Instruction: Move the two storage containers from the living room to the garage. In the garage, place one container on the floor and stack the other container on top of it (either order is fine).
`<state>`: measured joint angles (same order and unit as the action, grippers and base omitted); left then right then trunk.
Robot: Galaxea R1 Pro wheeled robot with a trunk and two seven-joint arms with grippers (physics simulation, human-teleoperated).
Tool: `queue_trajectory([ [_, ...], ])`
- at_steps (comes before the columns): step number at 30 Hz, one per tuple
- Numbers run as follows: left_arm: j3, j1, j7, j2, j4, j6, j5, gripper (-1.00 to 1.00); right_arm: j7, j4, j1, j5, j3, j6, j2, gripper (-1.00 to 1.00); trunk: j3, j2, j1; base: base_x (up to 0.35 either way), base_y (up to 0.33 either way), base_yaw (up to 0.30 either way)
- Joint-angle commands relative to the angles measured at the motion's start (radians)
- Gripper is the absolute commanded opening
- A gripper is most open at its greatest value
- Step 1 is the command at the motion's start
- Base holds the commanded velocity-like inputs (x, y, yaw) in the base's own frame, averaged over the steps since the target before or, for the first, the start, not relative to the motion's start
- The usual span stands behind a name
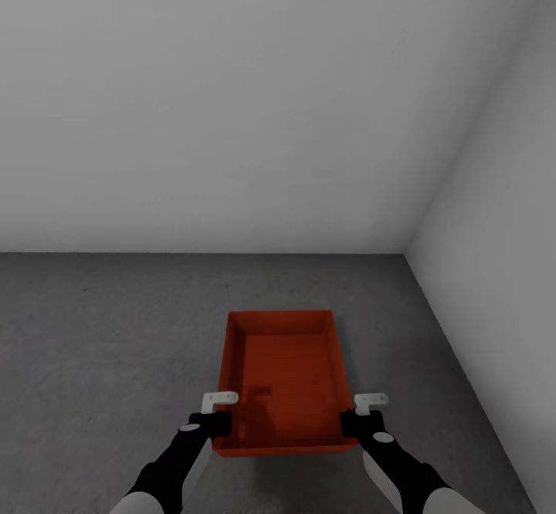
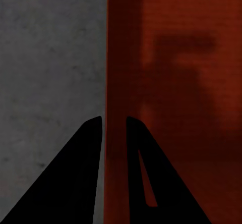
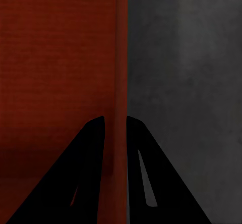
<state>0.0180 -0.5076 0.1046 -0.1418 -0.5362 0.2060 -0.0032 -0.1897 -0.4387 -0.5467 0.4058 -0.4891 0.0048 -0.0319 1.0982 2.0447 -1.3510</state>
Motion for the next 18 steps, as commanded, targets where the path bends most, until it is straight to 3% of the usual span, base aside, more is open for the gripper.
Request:
queue_trajectory([
  [1, 0.007, 0.000, 0.007, 0.001, -0.005, -0.016, -0.014, -1.00, -0.007, 0.048, -0.001, 0.018, 0.023, 0.000, -0.022, -1.00, 0.001, 0.000, 0.000, 0.000, 0.000, 0.000],
  [18, 0.008, 0.000, 0.013, 0.002, -0.001, -0.018, -0.010, -1.00, -0.011, 0.052, -0.001, 0.018, 0.022, -0.011, -0.020, -1.00, 0.001, 0.000, 0.000, 0.000, 0.000, 0.000],
])
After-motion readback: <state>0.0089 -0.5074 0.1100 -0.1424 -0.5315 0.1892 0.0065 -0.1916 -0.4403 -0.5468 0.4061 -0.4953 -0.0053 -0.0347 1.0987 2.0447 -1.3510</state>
